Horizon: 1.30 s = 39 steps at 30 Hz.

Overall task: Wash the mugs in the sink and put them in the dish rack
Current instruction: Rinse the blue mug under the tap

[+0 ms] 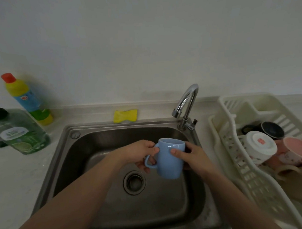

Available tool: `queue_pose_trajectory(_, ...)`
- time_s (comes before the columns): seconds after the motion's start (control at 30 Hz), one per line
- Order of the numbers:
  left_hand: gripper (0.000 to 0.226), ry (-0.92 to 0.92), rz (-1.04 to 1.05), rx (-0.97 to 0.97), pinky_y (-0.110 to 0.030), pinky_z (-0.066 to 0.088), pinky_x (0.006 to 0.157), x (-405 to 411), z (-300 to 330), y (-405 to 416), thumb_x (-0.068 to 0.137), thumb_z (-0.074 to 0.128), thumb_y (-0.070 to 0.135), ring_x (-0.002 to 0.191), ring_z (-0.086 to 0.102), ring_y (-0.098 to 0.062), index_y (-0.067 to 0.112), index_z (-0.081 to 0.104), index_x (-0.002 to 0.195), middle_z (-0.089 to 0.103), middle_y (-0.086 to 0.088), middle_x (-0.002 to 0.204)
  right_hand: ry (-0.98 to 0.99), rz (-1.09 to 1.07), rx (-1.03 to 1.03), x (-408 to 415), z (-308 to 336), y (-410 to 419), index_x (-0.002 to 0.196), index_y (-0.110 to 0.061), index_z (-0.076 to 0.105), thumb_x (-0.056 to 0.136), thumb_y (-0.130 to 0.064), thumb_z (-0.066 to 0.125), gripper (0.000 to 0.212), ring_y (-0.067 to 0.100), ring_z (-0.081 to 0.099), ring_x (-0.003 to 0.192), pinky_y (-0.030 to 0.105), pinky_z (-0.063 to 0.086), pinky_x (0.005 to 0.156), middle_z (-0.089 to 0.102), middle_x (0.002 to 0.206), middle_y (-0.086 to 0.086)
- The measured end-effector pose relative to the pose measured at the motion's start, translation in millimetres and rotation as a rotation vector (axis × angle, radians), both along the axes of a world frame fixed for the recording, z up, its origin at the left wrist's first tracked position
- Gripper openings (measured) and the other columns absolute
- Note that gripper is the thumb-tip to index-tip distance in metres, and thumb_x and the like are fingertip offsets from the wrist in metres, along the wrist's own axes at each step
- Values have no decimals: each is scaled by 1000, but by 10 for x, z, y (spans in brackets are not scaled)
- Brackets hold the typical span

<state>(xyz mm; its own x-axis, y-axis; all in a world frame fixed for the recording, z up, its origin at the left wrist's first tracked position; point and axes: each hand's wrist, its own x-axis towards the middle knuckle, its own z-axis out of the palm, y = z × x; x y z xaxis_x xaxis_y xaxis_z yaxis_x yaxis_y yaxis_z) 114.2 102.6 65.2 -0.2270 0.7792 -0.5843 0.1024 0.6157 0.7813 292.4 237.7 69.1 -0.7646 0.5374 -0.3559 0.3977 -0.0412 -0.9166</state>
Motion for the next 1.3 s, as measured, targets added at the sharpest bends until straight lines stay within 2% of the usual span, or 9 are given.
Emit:
queue_pose_trajectory(0.13,23,85,-59,127,-27,50,51,168,204,192,103,46,29,60,68,-23,8,55,105,69,-17,93,77,-88,92,246,245,42,111,-34,62,75,-33,80,41,7,69,93,33,60,76,71,104,-11)
queue_pose_trajectory(0.23,15,126,-129,263,-22,45,44,394,519,504,103,48,24,55,63,-18,15,54,92,64,-5,79,136,-197,226,587,548,177,113,-32,64,75,-30,81,41,6,67,94,32,60,74,72,101,-14)
queue_pose_trajectory(0.43,10,166,-364,441,-31,55,58,1103,1079,1343,102,48,22,70,68,-24,19,56,97,67,-4,94,107,-402,555,1511,1107,560,121,-32,60,69,-40,84,58,5,65,93,34,58,72,68,109,-15)
queue_pose_trajectory(0.53,8,207,-512,463,-23,53,59,1450,1181,1730,101,50,24,77,69,-16,24,58,99,68,5,93,67,-521,592,1936,1176,680,120,-35,57,66,-38,87,62,8,64,97,36,58,72,65,111,-14)
queue_pose_trajectory(0.7,8,210,-660,423,-40,56,87,1856,1021,2157,98,56,19,94,64,-21,24,58,92,62,1,93,-58,-612,612,2355,1009,773,122,-34,51,64,-40,86,68,7,60,97,25,50,74,61,110,-16)
queue_pose_trajectory(0.87,12,284,-755,364,-41,51,80,1989,734,2352,95,61,16,86,58,-21,4,63,97,60,-7,90,-209,-588,624,2530,699,834,123,-35,48,62,-44,87,73,4,56,94,17,45,71,59,110,-15)
queue_pose_trajectory(0.97,8,420,-868,288,-32,47,79,2002,638,2427,91,66,22,81,56,-16,16,65,85,62,-2,85,-411,-498,691,2549,624,856,123,-34,48,61,-53,83,74,10,57,100,28,49,79,58,113,-12)
queue_pose_trajectory(1.1,22,523,-925,168,-37,49,87,2012,535,2522,85,70,32,82,58,-13,11,70,90,64,2,81,-598,-387,725,2522,525,919,120,-25,51,59,-61,79,76,15,60,96,33,52,78,63,110,-6)
queue_pose_trajectory(1.3,16,694,-1074,86,-29,39,72,2206,512,2578,91,64,27,78,51,-17,14,61,83,53,3,74,-770,-318,734,2459,429,951,124,-27,48,59,-67,74,81,17,63,97,35,54,78,64,112,-4)
